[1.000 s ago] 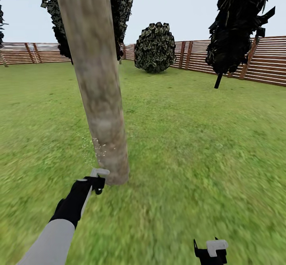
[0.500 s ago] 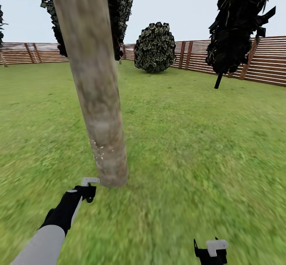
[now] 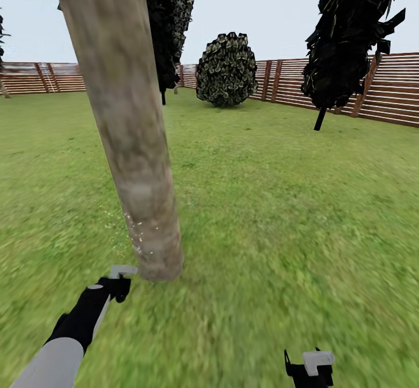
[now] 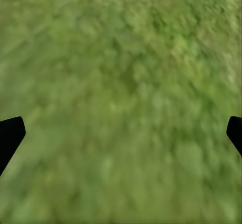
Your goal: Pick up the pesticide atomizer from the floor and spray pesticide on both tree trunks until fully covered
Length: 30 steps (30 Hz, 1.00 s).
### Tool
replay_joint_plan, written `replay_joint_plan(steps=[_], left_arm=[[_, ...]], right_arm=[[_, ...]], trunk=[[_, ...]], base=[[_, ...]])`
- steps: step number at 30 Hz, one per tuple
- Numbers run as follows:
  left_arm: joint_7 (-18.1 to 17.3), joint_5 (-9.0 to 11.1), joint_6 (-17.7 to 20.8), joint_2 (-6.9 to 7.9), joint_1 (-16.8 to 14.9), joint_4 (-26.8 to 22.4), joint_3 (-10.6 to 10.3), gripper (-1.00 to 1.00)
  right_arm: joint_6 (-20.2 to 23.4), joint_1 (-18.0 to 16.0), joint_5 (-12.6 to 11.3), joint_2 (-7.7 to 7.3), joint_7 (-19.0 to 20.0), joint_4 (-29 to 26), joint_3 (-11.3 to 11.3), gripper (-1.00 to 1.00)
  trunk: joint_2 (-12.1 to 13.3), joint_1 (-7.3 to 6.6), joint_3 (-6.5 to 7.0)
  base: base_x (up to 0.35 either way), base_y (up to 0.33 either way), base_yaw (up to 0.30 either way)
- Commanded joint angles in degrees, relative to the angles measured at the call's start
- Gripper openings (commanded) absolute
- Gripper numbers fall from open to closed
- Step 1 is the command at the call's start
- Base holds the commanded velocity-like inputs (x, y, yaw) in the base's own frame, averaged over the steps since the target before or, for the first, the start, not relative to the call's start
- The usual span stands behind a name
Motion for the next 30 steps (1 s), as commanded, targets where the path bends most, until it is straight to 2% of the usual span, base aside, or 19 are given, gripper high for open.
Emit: replay_joint_plan(steps=[1,3,5,7,9,12,15,17,18,19,23,30], left_arm=[[0.0,0.0,-0.9,0.21,0.4,0.1,0.0,-1.0],[0.0,0.2,-4.1,0.23,1.6,0.6,-0.1,-1.0],[0.0,0.3,-4.9,-0.46,1.8,1.1,-0.2,-1.0],[0.1,0.4,-5.2,-1.98,1.9,1.3,-0.3,-1.0],[0.1,0.4,-5.3,-4.59,1.9,1.2,-0.2,-1.0],[0.1,0.5,-5.4,-5.68,1.9,1.2,0.0,-1.0],[0.1,0.4,-5.8,-4.96,1.9,0.9,0.3,-1.0],[0.1,0.3,-5.9,-4.29,1.9,0.2,1.4,-1.0],[0.1,0.2,-6.5,-3.82,1.9,-0.1,2.8,-1.0],[0.1,0.2,-7.7,-3.74,1.9,0.1,3.3,-1.0],[1.5,0.0,-12.0,-3.73,2.0,0.3,3.6,-1.0],[1.8,-0.1,-12.6,-3.95,2.0,0.3,3.2,-1.0]], right_arm=[[0.0,0.0,0.0,0.0,0.0,0.0,0.0,1.0],[0.0,0.0,0.0,0.0,0.0,0.0,0.0,1.0],[0.0,0.0,0.0,0.0,0.0,0.0,0.0,1.0],[0.0,0.0,0.0,0.0,0.0,0.0,0.0,1.0],[0.0,0.0,0.0,0.0,0.0,0.0,0.0,1.0],[0.0,0.0,0.0,0.0,0.0,0.0,0.0,1.0],[0.0,0.0,0.0,0.0,0.0,0.0,0.0,1.0],[0.0,0.0,0.0,0.0,0.0,0.0,0.1,1.0],[0.0,0.0,0.0,0.02,0.0,0.0,0.1,1.0],[0.0,0.0,0.0,0.02,0.0,0.0,0.1,1.0],[0.0,0.0,0.0,0.06,0.0,0.0,0.1,1.0],[0.0,0.0,0.0,0.09,0.0,0.0,0.1,1.0]], trunk=[[0.0,0.0,0.0],[0.0,0.0,0.0],[0.0,0.0,0.0],[0.0,0.0,0.0],[0.0,0.0,0.0],[0.0,0.0,0.0],[0.0,0.0,0.0],[0.0,0.0,0.0],[0.0,0.0,0.0],[0.0,0.0,0.0],[0.0,0.0,0.0],[0.0,0.0,0.0]], base=[[0.0,0.0,0.0],[0.0,0.0,0.0],[0.0,0.0,0.0],[0.0,0.0,0.0],[0.0,0.0,0.0],[0.0,0.0,0.0],[0.0,0.0,0.0],[0.0,0.0,0.0],[0.0,0.0,0.0],[0.0,0.0,0.0],[0.0,0.0,0.054],[0.0,-0.16,0.261]])
